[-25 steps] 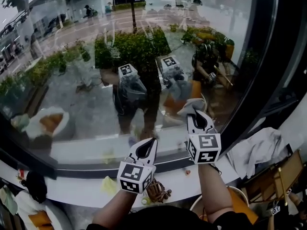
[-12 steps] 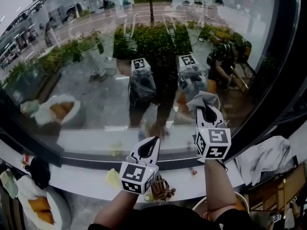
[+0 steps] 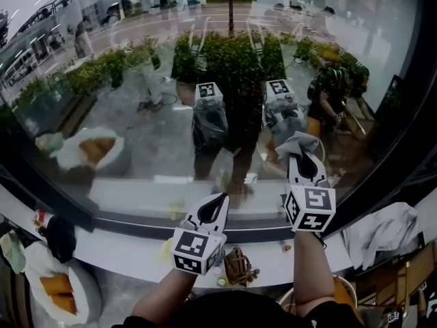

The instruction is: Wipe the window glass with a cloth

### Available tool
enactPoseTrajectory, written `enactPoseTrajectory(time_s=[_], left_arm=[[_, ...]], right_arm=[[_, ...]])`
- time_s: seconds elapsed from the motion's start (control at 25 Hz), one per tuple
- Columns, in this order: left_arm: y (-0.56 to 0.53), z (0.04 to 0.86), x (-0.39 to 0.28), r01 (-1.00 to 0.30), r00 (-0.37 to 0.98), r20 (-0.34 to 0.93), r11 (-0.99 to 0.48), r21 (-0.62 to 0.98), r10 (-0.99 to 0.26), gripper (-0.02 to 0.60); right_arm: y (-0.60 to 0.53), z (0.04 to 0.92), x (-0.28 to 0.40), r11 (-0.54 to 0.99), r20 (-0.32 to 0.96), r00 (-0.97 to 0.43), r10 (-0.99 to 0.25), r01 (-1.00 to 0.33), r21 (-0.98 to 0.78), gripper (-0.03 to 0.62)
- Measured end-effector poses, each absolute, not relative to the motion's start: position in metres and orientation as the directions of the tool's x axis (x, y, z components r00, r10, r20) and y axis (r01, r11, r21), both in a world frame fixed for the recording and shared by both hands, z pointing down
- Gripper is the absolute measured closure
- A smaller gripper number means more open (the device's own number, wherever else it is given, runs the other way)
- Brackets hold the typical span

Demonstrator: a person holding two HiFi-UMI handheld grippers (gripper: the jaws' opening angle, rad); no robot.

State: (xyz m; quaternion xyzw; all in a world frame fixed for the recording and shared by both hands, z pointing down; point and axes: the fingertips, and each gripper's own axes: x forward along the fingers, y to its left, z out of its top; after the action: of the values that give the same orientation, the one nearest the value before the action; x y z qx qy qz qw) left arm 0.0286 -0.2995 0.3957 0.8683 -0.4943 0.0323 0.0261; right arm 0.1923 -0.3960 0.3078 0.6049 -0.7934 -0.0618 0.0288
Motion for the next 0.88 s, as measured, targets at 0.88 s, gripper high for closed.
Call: enactPoseTrajectory(time_s=[0.88], left_arm=[[-0.273,0.396,-0.107,-0.915,0.403,0.053,-0.400,0.047,-0.914,0.574]], right_arm=[[-0.374,0.308,0.004,0.426,-0.014,-0.438,-0.899,-0.882,0.204,0.556]])
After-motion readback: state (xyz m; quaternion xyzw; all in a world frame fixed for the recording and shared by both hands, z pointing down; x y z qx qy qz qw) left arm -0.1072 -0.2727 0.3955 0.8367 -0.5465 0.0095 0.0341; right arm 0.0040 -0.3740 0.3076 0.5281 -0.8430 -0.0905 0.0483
